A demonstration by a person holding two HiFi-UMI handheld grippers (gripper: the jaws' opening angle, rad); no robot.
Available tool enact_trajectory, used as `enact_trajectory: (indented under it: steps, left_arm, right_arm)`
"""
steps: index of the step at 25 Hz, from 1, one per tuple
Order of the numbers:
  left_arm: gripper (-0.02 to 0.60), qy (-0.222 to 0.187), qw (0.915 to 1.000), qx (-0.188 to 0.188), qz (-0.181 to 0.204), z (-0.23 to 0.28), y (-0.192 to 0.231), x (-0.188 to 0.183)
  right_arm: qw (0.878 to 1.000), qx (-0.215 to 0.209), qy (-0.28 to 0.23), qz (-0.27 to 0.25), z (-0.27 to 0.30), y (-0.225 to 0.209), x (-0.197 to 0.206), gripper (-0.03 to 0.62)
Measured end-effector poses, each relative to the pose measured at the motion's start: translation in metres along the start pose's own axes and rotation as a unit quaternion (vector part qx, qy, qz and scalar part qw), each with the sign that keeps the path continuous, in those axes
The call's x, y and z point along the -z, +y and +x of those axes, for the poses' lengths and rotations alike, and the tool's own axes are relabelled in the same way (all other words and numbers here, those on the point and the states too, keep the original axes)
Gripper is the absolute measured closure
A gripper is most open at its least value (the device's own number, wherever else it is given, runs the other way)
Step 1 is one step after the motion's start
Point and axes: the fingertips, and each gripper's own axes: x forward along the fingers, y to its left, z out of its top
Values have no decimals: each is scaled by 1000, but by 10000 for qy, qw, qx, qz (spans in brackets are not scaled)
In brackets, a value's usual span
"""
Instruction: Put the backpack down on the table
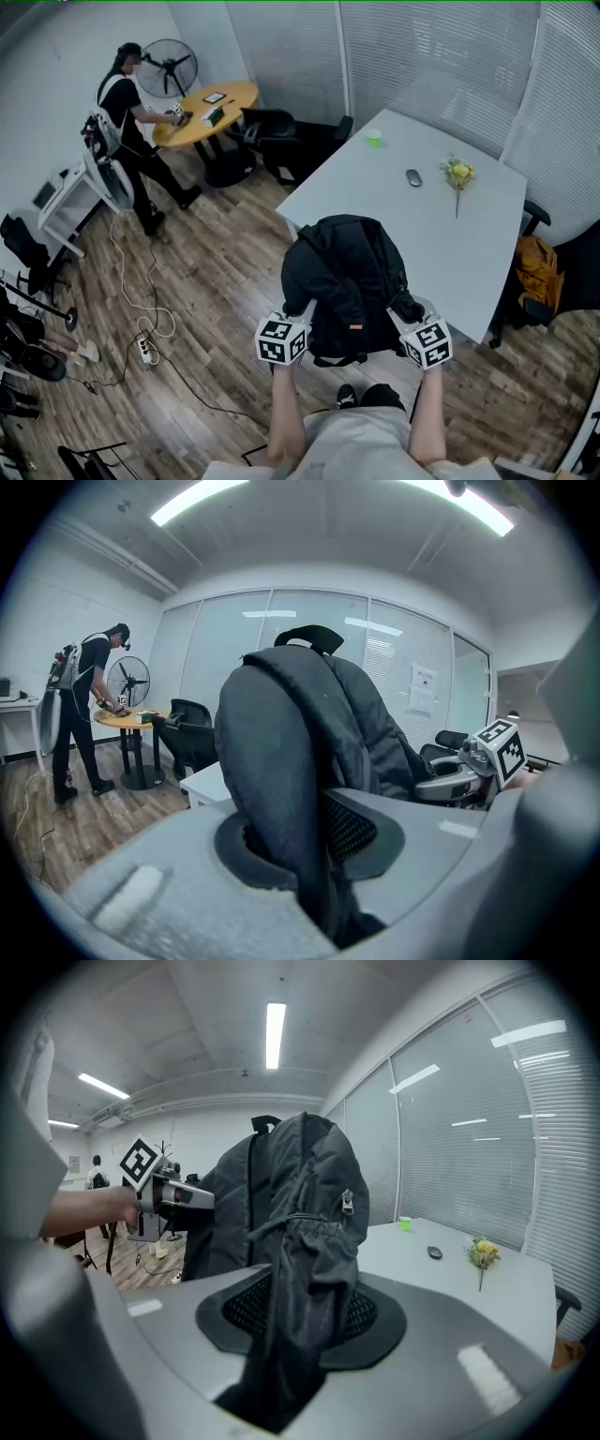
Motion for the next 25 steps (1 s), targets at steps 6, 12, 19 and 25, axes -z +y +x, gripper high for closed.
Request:
enact_trajectory:
  steps: [6, 12, 19, 25]
  left_arm:
    - [509, 1, 10000, 3, -79, 9, 22, -9]
    - [511, -95, 9998, -58, -138, 28, 47, -26]
    - [512, -250, 9996, -140, -74, 61, 84, -65]
    - [512, -391, 9992, -12, -63, 110, 103, -98]
  right_arm:
    - [9999, -24, 84, -59, 27, -5, -11, 457]
    - [9998, -82, 65, -147, 62, -24, -32, 457]
    - [9997, -83, -75, -201, 111, -52, -72, 459]
    - [9992, 103, -120, -362, 142, -97, -103, 459]
